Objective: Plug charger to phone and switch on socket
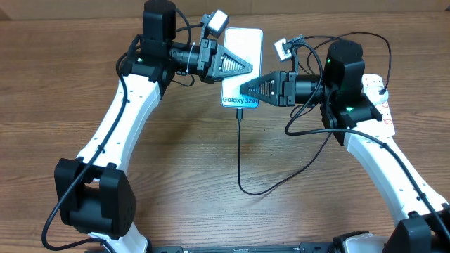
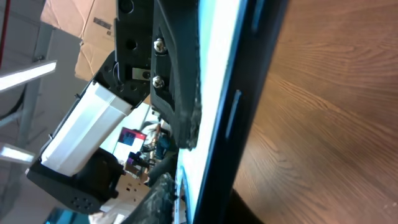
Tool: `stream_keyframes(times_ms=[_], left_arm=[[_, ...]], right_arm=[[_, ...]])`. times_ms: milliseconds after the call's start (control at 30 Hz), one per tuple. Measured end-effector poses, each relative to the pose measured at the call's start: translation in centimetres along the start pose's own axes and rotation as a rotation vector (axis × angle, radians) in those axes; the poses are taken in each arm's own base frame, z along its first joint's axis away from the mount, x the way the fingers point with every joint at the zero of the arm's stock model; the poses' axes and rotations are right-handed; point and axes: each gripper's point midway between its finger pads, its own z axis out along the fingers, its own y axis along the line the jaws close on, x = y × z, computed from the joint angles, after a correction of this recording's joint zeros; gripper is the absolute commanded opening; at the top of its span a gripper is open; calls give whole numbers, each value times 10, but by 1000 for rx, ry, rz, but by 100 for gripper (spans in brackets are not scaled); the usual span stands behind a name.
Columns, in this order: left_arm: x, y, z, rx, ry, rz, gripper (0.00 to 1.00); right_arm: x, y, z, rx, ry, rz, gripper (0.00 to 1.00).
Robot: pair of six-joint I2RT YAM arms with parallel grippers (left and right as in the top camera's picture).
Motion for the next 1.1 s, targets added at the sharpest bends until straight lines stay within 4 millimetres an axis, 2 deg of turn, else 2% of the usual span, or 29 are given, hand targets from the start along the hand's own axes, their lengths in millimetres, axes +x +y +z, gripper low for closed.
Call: stream_keyframes(times_ms=[133,167,233,333,400,467,500,600,733,867,900,933,1100], left_arm=[[-1,1,0,-7,-7,7,9],[-1,1,0,-5,-6,20,10],[-1,0,0,-5,-6,31,21],[-4,4,0,-22,-21,20,30],[-5,5,-1,-29,-30,22,58],[-7,6,-3,-36,-40,24,90],[-8,6,-4,-39,-44,22,99],[-11,8,-10,-48,-63,18,100],[-20,12,-27,-70,-112,19,100],[-32,19,-55,-106,-185,28,100],[-36,21,-67,-122,-216,35,100],[-37,22,-70,-125,-222,37,100],[-47,34,-109,-197,-324,58,100]], right_arm=[[1,-1,0,3,1,15,4],[1,-2,0,5,2,28,4],[1,-2,0,6,1,36,4],[1,-4,0,13,-1,40,4],[2,-6,0,18,0,53,4],[2,-6,0,19,0,54,4],[2,-6,0,19,0,53,4],[3,-7,0,22,1,59,4],[8,-16,-1,54,4,130,4],[19,-36,-2,131,4,222,4],[26,-46,-4,175,7,261,4],[27,-48,-5,187,7,270,4],[47,-82,-14,362,10,331,4]])
